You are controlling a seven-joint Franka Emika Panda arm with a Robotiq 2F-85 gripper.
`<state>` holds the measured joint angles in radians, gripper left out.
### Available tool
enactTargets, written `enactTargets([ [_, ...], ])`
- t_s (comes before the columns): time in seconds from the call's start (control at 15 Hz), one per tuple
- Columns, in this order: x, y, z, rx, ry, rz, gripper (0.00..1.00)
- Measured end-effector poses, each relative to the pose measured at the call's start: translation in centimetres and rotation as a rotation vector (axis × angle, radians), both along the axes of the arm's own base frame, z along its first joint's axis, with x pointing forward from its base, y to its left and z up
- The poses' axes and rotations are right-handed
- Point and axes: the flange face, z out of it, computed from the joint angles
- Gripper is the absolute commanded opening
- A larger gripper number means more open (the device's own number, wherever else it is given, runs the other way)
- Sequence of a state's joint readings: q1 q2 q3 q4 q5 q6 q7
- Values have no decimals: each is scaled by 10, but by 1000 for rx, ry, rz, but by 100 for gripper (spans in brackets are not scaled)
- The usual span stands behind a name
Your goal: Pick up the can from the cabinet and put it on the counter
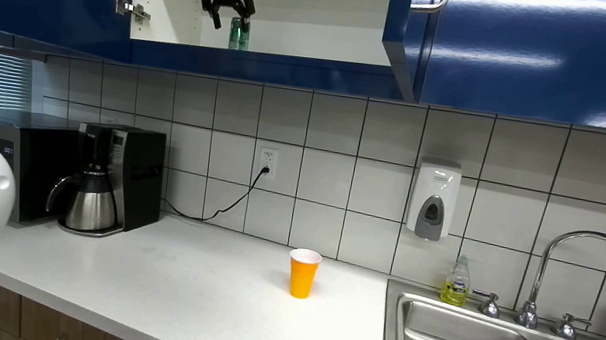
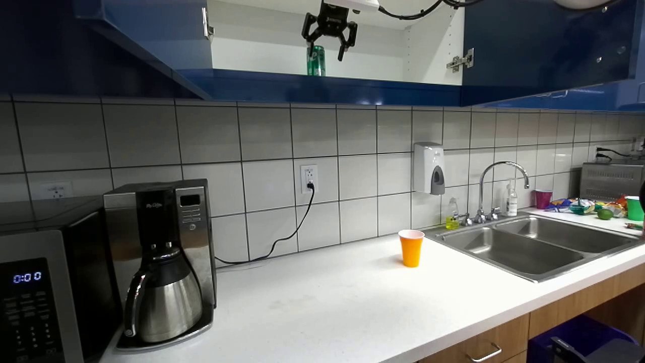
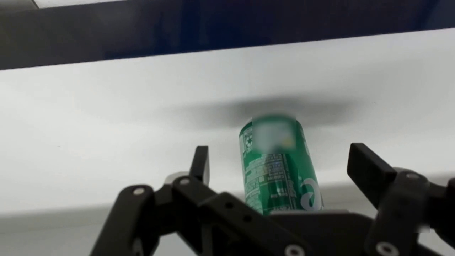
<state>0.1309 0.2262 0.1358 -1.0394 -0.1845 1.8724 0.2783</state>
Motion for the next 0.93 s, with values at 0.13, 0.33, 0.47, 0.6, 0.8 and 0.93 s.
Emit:
enactTargets([
  [0.13,6,3,-4,0,4,3,100],
  [0.33,13,8,-9,-3,5,7,100],
  [0.47,18,10,-12,-5,4,8,100],
  [0.6,22,11,-15,-7,5,8,100],
  [0.8,28,12,-20,-9,7,7,100],
  [0.93,31,11,-22,-9,7,5,100],
])
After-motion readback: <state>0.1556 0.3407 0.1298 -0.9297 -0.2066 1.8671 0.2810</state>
